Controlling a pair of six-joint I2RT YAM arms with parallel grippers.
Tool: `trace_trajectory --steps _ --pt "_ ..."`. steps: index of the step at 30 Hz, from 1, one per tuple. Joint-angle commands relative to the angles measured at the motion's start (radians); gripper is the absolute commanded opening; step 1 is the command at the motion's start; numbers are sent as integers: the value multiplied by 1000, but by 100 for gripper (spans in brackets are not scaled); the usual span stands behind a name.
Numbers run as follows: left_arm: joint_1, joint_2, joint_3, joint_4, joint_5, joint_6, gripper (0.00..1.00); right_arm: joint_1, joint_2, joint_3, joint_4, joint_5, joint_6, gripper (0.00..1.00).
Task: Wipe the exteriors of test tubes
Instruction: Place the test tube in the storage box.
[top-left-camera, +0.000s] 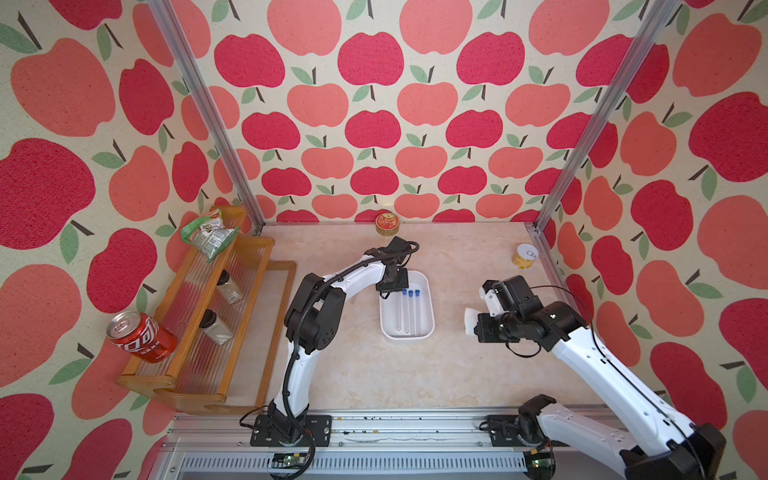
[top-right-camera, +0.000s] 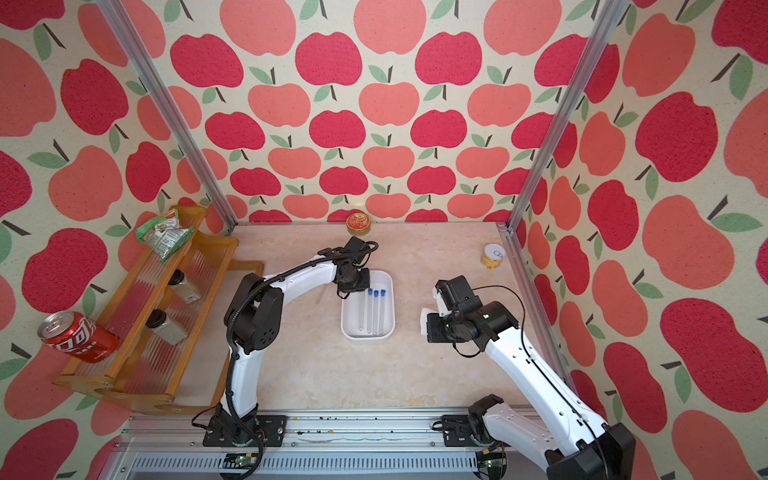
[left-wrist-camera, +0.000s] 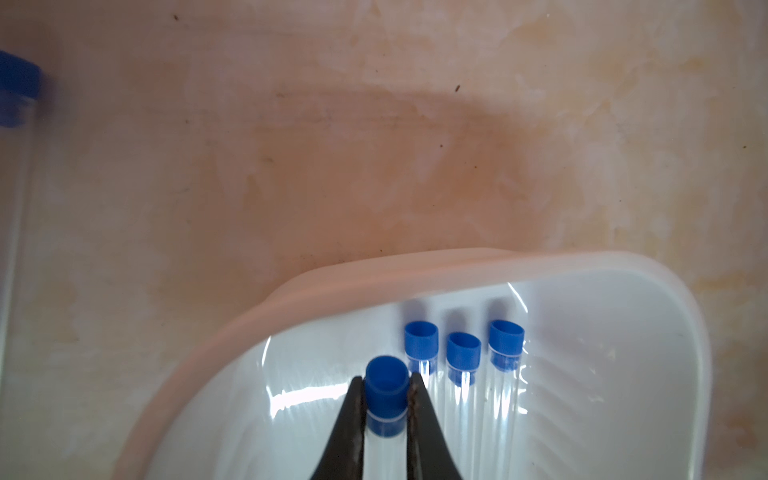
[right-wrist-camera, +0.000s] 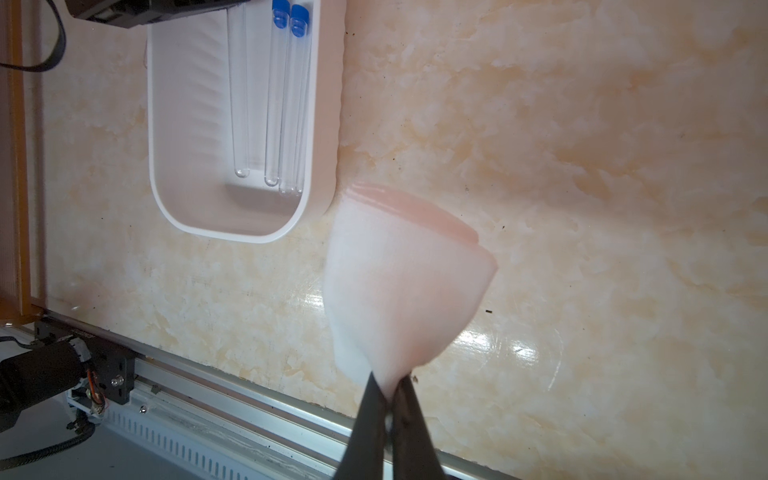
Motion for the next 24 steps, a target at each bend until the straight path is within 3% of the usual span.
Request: trace_trajectory --steps 1,24 --pt "-3 25 33 -48 -36 -4 15 -8 -19 -13 -23 -17 -12 0" --pt "-11 -9 40 -35 9 -12 26 -10 -32 -20 -21 -25 -9 0"
